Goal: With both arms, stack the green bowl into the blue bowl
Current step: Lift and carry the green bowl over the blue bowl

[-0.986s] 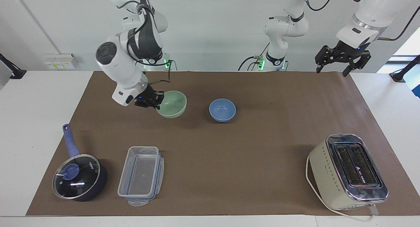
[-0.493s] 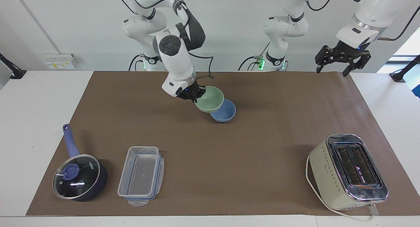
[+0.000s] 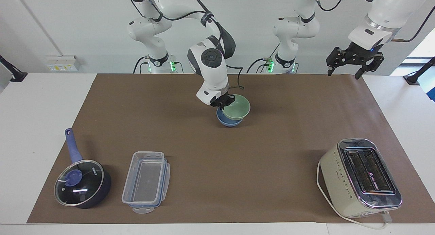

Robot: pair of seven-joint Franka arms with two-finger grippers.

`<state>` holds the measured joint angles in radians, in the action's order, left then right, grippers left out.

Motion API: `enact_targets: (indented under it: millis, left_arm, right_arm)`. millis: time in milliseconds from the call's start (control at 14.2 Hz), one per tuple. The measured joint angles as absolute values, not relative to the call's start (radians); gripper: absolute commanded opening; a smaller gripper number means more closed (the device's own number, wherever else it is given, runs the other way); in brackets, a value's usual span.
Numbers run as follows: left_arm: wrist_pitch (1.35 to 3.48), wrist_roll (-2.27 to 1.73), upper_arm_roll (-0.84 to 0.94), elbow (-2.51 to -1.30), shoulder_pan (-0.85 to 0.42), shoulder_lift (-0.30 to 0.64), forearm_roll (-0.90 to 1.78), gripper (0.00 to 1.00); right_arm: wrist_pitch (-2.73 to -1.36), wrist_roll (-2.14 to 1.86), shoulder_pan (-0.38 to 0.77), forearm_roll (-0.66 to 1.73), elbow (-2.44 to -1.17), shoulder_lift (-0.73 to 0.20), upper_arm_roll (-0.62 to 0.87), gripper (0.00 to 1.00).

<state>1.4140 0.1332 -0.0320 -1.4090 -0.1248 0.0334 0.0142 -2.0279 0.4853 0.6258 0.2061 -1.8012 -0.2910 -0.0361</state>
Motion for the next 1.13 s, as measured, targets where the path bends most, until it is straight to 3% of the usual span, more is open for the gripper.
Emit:
enact_targets:
  millis: [1127]
  left_arm:
    - [1.414,0.133,-0.032,-1.409,-0.125,0.033,0.014,1.0]
  right_arm:
    - [-2.064,0.479,0.621,0.198,-1.821,-0.303,-0.046,0.0]
